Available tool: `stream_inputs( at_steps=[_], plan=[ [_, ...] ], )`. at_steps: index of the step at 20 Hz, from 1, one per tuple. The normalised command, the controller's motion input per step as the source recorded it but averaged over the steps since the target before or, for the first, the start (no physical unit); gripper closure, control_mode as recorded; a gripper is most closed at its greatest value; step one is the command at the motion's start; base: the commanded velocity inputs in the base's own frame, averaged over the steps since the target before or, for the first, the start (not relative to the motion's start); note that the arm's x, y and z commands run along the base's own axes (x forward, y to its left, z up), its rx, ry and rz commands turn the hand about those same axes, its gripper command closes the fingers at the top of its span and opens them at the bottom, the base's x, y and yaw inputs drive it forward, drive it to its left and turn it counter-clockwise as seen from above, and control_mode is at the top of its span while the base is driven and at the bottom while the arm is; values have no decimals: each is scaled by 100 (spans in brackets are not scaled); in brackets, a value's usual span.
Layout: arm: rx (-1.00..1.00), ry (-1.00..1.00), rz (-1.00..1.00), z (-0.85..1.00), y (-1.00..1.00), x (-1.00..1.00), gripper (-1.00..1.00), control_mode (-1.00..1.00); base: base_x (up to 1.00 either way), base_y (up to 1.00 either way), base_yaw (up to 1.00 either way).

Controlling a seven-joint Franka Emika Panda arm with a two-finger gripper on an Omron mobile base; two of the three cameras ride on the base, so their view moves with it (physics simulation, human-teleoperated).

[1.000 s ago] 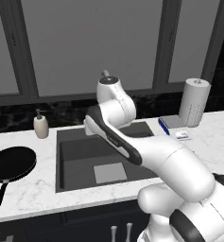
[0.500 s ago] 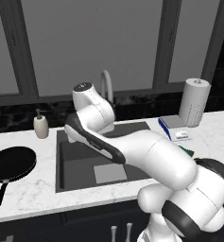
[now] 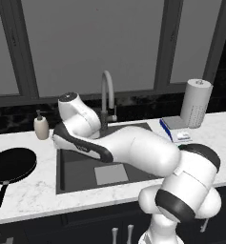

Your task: Pick the pan and sponge and place them into the sink. Then turn on the water.

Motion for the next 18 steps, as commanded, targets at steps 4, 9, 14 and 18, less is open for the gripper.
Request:
stream_inputs(
  at_steps=[4, 9, 14, 18],
  plan=[
    [0, 2, 0, -12, 96, 29, -100, -100, 0, 0, 0],
    [-1, 21, 0, -3, 100, 40, -100, -100, 0, 0, 0],
    [0, 16, 0, -9, 91, 36, -100, -100, 0, 0, 0],
    [0, 0, -3, -13, 53, 9, -100, -100, 0, 0, 0]
  ],
)
